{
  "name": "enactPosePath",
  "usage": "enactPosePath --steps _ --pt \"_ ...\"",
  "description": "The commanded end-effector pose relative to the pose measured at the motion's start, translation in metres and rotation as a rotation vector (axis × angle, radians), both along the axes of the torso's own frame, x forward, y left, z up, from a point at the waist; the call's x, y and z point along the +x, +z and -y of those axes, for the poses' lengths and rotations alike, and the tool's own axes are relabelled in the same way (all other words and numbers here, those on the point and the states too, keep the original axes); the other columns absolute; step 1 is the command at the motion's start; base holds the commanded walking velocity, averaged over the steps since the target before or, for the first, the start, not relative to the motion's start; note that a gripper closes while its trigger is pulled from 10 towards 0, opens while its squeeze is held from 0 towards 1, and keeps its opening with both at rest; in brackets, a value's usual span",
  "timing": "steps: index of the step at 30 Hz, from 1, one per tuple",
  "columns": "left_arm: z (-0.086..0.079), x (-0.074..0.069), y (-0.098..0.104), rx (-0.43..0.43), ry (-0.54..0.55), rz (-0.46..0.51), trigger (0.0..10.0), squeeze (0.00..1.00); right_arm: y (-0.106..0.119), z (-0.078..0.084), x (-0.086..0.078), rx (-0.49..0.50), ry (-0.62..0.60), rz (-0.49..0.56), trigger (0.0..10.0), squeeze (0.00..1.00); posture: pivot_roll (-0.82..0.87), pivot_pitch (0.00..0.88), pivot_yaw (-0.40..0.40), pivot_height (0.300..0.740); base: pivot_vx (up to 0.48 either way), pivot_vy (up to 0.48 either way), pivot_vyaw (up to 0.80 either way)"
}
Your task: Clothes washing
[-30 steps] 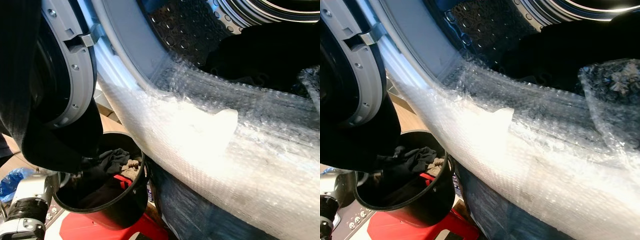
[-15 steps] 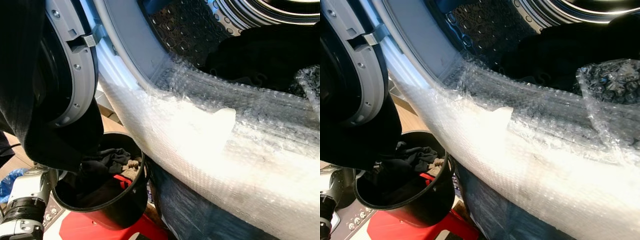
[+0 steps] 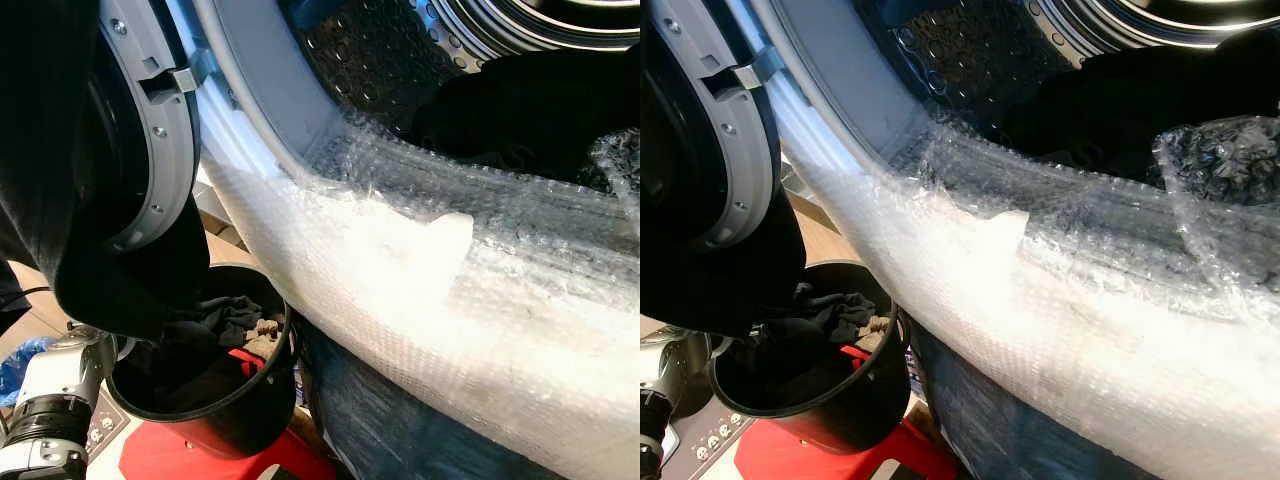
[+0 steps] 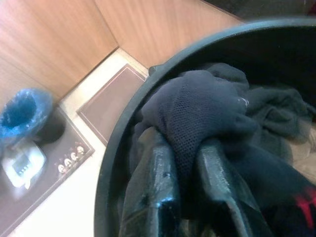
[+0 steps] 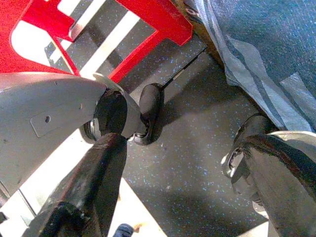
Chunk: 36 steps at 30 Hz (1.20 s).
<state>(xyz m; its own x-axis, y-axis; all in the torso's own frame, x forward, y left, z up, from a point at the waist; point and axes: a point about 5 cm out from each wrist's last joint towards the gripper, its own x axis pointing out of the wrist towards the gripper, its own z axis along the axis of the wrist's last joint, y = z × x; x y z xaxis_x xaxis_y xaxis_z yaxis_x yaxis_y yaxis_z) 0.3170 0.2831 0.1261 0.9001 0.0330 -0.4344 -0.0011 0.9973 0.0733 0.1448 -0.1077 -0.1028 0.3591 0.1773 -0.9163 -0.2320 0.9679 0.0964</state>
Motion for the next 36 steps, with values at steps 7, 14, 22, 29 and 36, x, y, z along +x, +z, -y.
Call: enactPosePath --steps 7,14,22,29,36 --pt "0.052 -0.025 -0.004 -0.025 -0.511 -0.016 0.0 0.0 -0.003 -0.034 -0.022 0.072 -0.011 -0.107 10.0 0.0 0.0 0.107 0.181 0.74 0.0 0.0 0.0" --pt "0.074 -0.052 0.021 -0.095 -0.802 0.047 0.0 0.0 -0.003 -0.033 -0.021 0.071 -0.012 -0.105 10.0 0.0 0.0 0.104 0.18 0.74 0.0 0.0 0.0" --pt "0.084 -0.091 0.04 -0.01 -1.129 -0.095 0.0 0.0 -0.003 -0.033 -0.02 0.071 -0.007 -0.103 10.0 0.0 0.0 0.099 0.176 0.74 0.0 0.0 0.0" --pt "0.102 -0.098 0.06 0.02 -1.29 -0.095 0.0 0.0 -0.003 -0.033 -0.019 0.072 -0.004 -0.1 10.0 0.0 0.01 0.093 0.174 0.74 0.0 0.0 0.0" --pt "0.129 -0.09 0.07 0.007 -1.4 -0.023 0.0 0.0 -0.002 -0.032 -0.017 0.071 -0.001 -0.098 10.0 0.0 0.01 0.083 0.168 0.74 0.0 0.0 0.0"
